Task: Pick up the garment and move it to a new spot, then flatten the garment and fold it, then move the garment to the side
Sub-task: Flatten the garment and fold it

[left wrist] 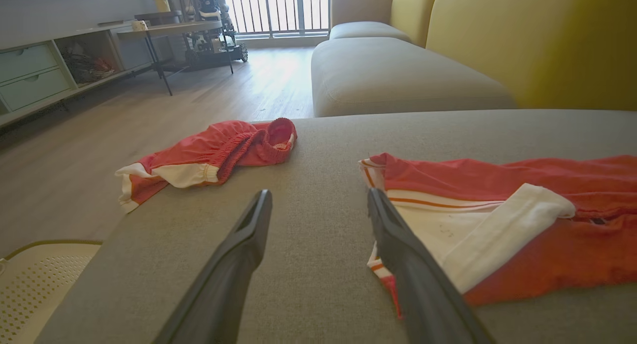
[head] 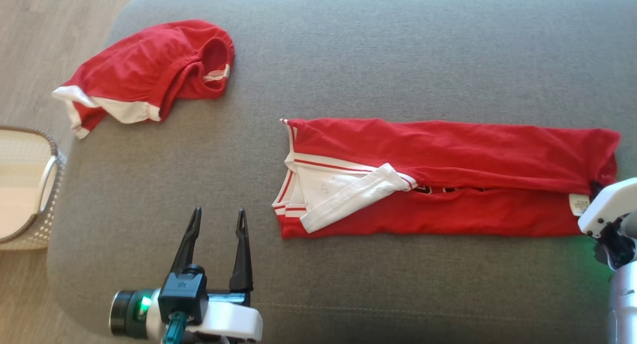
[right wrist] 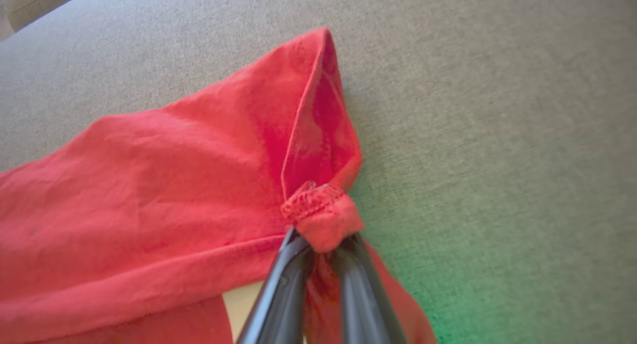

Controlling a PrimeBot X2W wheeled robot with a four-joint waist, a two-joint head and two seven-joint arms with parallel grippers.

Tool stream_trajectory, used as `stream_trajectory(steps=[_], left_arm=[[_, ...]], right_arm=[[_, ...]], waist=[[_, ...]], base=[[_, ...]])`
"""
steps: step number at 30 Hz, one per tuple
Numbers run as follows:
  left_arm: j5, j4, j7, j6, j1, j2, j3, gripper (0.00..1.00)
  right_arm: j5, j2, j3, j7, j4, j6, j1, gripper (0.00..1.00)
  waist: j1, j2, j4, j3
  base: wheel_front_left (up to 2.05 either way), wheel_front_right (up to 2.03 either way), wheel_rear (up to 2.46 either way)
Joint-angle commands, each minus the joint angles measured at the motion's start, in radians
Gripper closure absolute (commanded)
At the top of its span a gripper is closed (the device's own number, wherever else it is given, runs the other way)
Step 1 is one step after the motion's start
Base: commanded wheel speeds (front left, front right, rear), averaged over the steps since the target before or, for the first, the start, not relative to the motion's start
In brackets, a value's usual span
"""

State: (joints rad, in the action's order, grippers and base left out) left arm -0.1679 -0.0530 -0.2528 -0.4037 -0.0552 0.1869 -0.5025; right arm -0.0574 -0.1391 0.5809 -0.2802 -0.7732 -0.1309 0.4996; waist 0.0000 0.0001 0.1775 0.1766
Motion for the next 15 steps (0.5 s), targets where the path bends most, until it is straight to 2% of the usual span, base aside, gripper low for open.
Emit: stream_trajectory(steps=[1, 5, 9, 12, 15], left_arm=[[0.014, -0.025, -0.009, 0.008, 0.015, -0.008, 0.046, 0.0], [0.02, -0.022, -0.009, 0.031, 0.013, -0.022, 0.06, 0.0], [0.029, -0.022, -0.009, 0.046, 0.016, -0.032, 0.071, 0.0], [0.04, -0.021, -0.009, 0.059, 0.021, -0.039, 0.079, 0.0], [0.049, -0.014, -0.009, 0.07, 0.024, -0.045, 0.087, 0.0]], right_arm=[[0.009, -0.033, -0.027, 0.027, 0.038, 0.0, -0.018, 1.0], [0.059, -0.084, 0.009, 0.073, 0.092, 0.0, -0.019, 1.0], [0.101, -0.102, 0.034, 0.088, 0.13, 0.0, -0.016, 1.0], [0.128, -0.1, 0.051, 0.101, 0.174, 0.0, -0.005, 1.0], [0.127, -0.073, 0.032, 0.107, 0.219, 0.0, 0.01, 1.0]], waist=[[0.0, -0.0001, -0.018, -0.003], [0.0, -0.0001, -0.045, 0.004], [0.0, -0.0001, -0.064, 0.016], [0.0, -0.0001, -0.079, 0.027], [0.0, -0.0001, -0.089, 0.028]], base=[[0.0, 0.0, 0.0], [0.0, 0.0, 0.0], [0.0, 0.0, 0.0], [0.0, 0.0, 0.0], [0.0, 0.0, 0.0]])
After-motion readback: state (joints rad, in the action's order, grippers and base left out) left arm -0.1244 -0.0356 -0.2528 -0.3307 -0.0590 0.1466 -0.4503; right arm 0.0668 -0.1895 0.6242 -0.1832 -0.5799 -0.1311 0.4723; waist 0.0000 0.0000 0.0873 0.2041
